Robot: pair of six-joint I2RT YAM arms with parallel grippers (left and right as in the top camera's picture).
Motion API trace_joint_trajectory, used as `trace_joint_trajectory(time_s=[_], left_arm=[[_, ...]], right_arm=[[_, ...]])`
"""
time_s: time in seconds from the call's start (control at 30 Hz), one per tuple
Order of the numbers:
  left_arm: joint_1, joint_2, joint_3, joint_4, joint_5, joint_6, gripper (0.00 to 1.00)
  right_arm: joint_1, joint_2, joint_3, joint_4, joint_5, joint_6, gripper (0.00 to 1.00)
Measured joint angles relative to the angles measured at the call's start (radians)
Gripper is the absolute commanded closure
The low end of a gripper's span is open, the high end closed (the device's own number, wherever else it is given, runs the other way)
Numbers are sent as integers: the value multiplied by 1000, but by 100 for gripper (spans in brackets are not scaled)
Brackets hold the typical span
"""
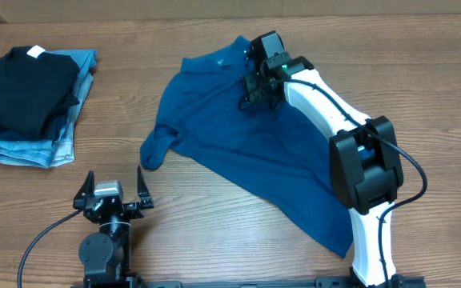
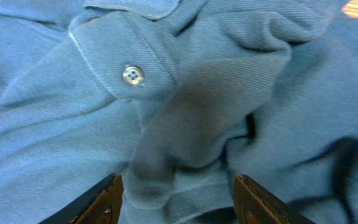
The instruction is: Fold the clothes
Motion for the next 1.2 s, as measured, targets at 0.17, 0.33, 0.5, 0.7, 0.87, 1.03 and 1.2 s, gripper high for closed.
trace_joint_trajectory(time_s=[0.17, 0.33, 0.5, 0.7, 0.87, 1.03, 1.2], left_arm=[[0, 0, 0, 0, 0, 0, 0], [0, 0, 0, 0, 0, 0, 0], [0, 0, 0, 0, 0, 0, 0], [0, 0, 0, 0, 0, 0, 0], [0, 0, 0, 0, 0, 0, 0], [0, 0, 0, 0, 0, 0, 0], [0, 0, 0, 0, 0, 0, 0]], right_arm=[[1, 17, -2, 38, -41, 59, 40], [4, 56, -5, 57, -50, 100, 50], [6, 58, -5, 64, -49, 113, 96], [6, 60, 23, 12, -33, 108, 96], [7, 63, 187, -99, 61, 26, 96], [6, 63, 266, -66, 133, -83, 96], [6, 63, 266, 41, 221, -200, 96]])
